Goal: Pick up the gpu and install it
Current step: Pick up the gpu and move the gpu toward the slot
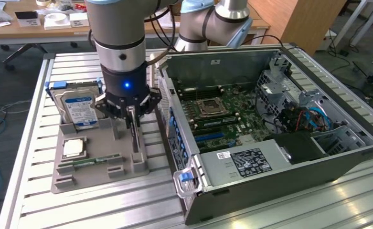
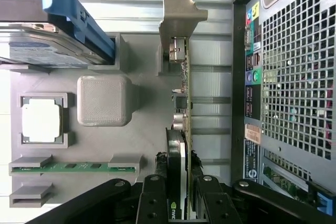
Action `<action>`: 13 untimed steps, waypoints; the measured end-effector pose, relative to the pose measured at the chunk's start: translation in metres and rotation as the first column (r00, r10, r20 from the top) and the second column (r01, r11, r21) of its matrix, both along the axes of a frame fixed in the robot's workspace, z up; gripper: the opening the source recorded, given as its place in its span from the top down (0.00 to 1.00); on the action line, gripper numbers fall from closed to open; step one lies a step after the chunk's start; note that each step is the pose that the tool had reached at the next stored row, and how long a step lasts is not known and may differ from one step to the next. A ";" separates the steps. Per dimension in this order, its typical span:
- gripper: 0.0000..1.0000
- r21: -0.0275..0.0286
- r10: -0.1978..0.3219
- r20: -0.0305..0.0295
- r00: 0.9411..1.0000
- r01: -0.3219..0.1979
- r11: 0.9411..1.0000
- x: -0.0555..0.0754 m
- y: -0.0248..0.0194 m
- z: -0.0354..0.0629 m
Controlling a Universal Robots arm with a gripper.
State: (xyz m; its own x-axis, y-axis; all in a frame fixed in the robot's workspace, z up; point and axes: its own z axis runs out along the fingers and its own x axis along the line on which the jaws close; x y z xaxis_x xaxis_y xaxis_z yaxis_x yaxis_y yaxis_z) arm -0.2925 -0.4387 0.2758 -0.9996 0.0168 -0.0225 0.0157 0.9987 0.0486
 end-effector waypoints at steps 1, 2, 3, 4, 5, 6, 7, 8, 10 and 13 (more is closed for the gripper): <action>0.73 0.000 0.000 0.000 1.000 0.000 1.000 0.000 0.0000 0.0020; 0.73 0.000 0.000 0.000 1.000 0.000 1.000 0.000 0.0000 0.0041; 0.73 0.000 0.000 0.000 1.000 0.000 1.000 0.000 0.0000 0.0063; 0.73 0.000 0.000 0.000 1.000 0.000 1.000 0.000 0.0000 0.0085; 0.73 0.000 0.000 0.000 1.000 0.000 1.000 0.000 0.0000 0.0106; 0.73 0.000 0.000 0.000 1.000 0.000 1.000 0.000 0.0000 0.0127; 0.73 0.000 0.000 0.000 1.000 0.000 1.000 0.000 0.0000 0.0147; 0.73 0.000 0.000 0.000 1.000 0.000 1.000 0.000 0.0000 0.0167; 0.73 0.000 0.000 0.000 1.000 0.000 1.000 0.000 0.0000 0.0209; 0.73 0.000 0.000 0.000 1.000 0.000 1.000 0.000 0.0000 0.0265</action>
